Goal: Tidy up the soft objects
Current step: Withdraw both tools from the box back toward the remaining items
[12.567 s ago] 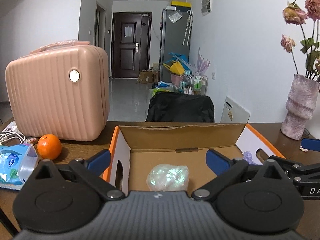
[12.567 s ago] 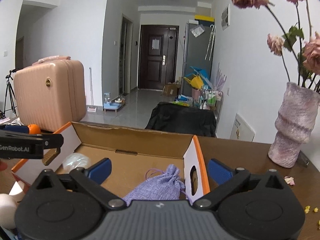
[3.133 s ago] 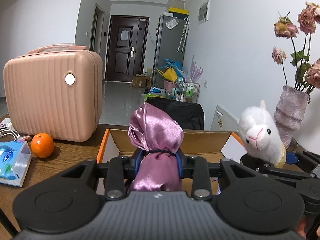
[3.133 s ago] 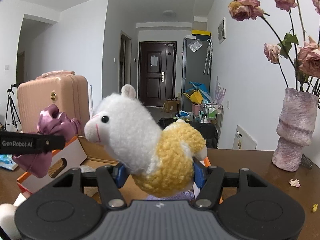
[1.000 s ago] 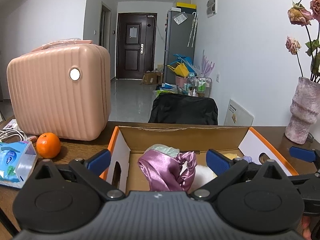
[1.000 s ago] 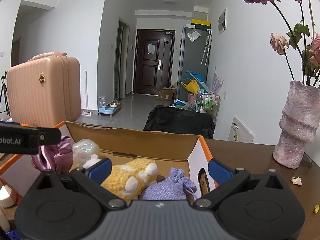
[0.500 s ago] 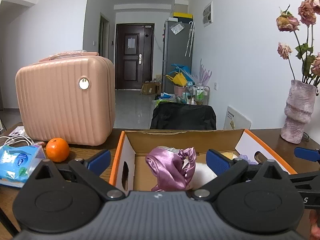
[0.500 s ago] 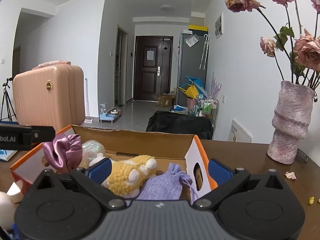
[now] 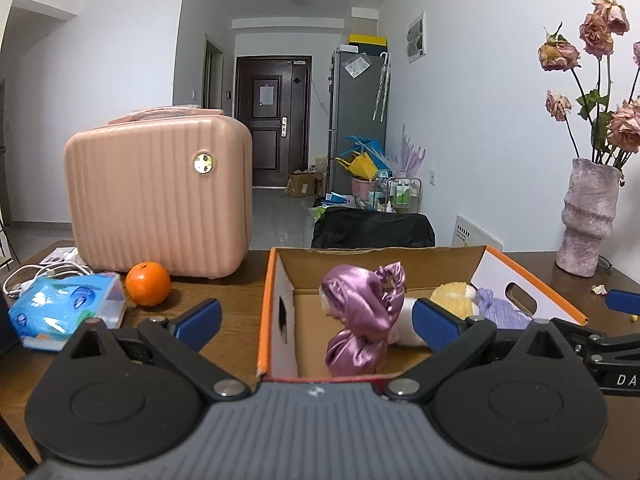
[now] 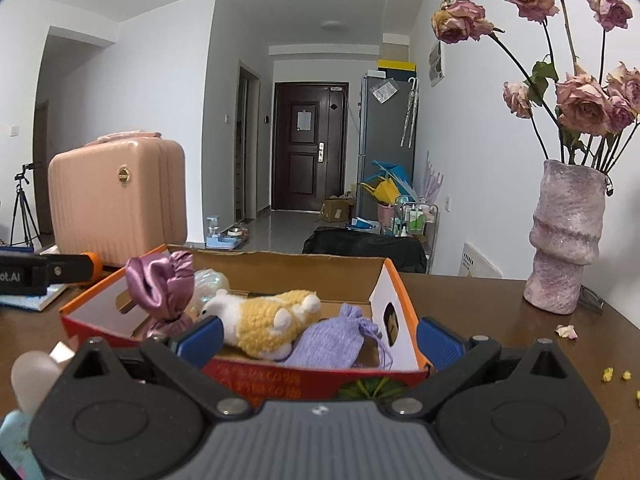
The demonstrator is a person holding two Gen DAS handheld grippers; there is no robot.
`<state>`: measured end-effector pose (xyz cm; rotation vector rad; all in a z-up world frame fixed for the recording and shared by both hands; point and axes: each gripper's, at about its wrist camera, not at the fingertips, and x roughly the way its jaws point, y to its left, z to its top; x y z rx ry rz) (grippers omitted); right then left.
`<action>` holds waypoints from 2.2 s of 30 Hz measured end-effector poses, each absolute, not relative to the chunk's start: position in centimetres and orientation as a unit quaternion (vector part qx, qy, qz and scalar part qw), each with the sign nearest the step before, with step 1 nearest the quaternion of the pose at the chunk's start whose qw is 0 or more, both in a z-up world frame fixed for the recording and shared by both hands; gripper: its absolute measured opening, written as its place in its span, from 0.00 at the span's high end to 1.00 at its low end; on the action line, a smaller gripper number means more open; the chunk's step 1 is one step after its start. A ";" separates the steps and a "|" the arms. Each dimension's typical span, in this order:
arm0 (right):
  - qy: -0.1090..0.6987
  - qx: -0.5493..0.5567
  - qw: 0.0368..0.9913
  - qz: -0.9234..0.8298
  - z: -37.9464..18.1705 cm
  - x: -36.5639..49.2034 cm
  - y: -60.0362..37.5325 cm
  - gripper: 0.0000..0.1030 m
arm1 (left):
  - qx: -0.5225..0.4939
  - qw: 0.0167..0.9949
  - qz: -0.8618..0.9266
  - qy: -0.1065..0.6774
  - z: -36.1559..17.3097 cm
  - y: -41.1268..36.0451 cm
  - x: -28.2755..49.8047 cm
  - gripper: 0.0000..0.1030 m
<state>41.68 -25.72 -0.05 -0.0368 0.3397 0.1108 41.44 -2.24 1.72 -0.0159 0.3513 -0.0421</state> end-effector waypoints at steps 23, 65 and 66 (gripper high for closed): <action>0.174 -0.010 0.983 0.060 -0.9 32.2 -25.5 0.00 | -0.004 0.982 -0.024 0.188 0.8 -0.3 31.8 0.00; 0.239 -0.050 0.967 0.075 -3.9 29.2 -23.0 0.00 | -0.007 0.970 -0.038 0.240 -1.0 0.2 28.6 0.00; 0.242 -0.049 0.966 0.076 -3.9 29.3 -22.9 0.00 | -0.007 0.970 -0.038 0.241 -1.1 0.2 28.6 0.00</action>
